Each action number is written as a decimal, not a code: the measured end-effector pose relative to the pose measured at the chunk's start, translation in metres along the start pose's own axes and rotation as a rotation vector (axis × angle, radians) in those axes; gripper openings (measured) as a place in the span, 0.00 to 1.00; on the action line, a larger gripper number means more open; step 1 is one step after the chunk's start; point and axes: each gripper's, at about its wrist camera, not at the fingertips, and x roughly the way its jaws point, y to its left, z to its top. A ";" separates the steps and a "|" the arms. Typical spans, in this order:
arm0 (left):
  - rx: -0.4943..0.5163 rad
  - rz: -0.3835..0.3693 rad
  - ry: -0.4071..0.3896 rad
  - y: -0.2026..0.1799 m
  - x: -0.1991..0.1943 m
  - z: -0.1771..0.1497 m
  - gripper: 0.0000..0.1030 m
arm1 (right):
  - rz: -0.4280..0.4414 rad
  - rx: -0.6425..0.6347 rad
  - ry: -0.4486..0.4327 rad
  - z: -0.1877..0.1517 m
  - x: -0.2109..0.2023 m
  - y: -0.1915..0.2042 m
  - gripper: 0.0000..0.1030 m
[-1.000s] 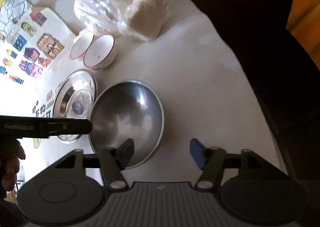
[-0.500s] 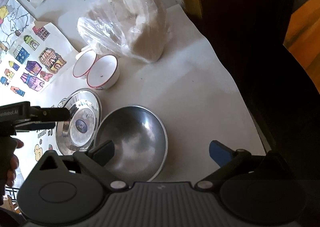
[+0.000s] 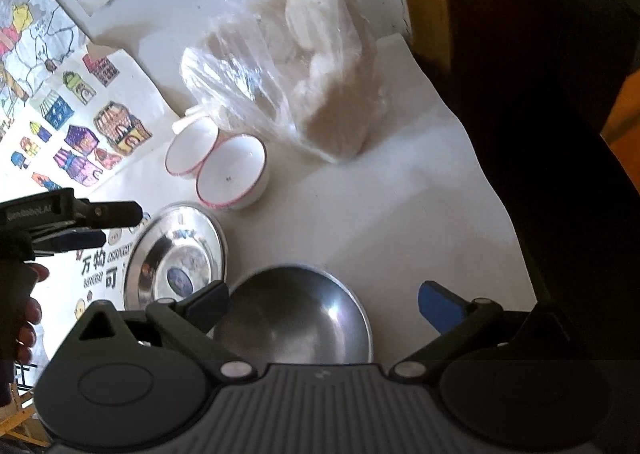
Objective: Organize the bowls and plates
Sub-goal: 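Move both open tools to the red-rimmed white bowl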
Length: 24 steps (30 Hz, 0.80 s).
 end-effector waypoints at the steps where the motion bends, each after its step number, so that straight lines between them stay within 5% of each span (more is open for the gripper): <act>1: -0.002 0.005 -0.003 0.001 0.002 0.004 0.99 | 0.004 0.001 -0.004 0.004 0.002 0.000 1.00; 24: 0.084 0.128 0.091 -0.009 0.093 0.059 0.99 | 0.108 0.044 0.022 0.074 0.088 0.002 0.94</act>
